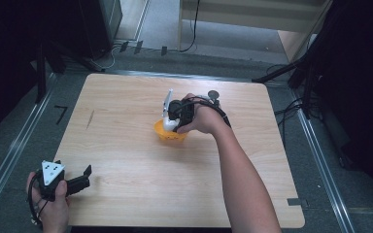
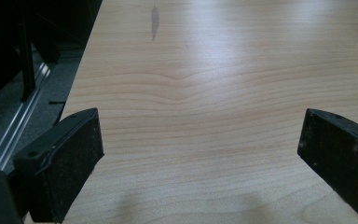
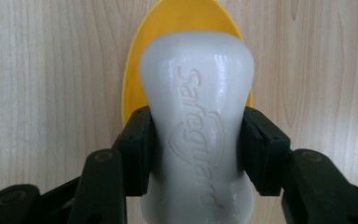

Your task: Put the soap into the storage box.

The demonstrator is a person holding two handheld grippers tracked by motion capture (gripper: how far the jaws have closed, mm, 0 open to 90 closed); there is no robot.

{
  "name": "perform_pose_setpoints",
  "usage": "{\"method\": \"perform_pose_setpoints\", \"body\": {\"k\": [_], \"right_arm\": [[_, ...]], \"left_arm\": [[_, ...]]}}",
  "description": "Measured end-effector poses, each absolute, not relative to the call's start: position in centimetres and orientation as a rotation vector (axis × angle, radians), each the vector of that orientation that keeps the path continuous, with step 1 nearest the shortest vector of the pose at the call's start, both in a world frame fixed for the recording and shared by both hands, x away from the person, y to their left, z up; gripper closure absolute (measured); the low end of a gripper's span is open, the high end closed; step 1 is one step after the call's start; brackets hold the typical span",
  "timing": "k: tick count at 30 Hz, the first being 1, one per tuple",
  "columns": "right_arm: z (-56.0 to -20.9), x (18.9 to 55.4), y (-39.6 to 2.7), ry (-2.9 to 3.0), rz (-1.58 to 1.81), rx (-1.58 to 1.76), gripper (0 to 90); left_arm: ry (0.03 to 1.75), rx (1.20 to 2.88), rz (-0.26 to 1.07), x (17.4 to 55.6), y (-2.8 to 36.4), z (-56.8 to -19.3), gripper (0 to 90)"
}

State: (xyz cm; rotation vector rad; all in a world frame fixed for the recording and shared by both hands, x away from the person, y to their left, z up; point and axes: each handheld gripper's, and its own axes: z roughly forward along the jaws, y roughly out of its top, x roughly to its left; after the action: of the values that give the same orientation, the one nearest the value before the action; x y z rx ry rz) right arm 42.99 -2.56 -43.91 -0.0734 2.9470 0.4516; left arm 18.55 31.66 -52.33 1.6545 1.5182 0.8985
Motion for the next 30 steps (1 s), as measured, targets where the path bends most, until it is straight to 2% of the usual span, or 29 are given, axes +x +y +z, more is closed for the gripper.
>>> {"method": "perform_pose_setpoints", "body": {"k": [30], "right_arm": [[-46.2, 43.9, -1.3, 3.0, 0.417, -0.073, 50.1]], "left_arm": [[1.525, 1.662, 0.894, 18.7, 31.6, -52.3, 0.3]]}}
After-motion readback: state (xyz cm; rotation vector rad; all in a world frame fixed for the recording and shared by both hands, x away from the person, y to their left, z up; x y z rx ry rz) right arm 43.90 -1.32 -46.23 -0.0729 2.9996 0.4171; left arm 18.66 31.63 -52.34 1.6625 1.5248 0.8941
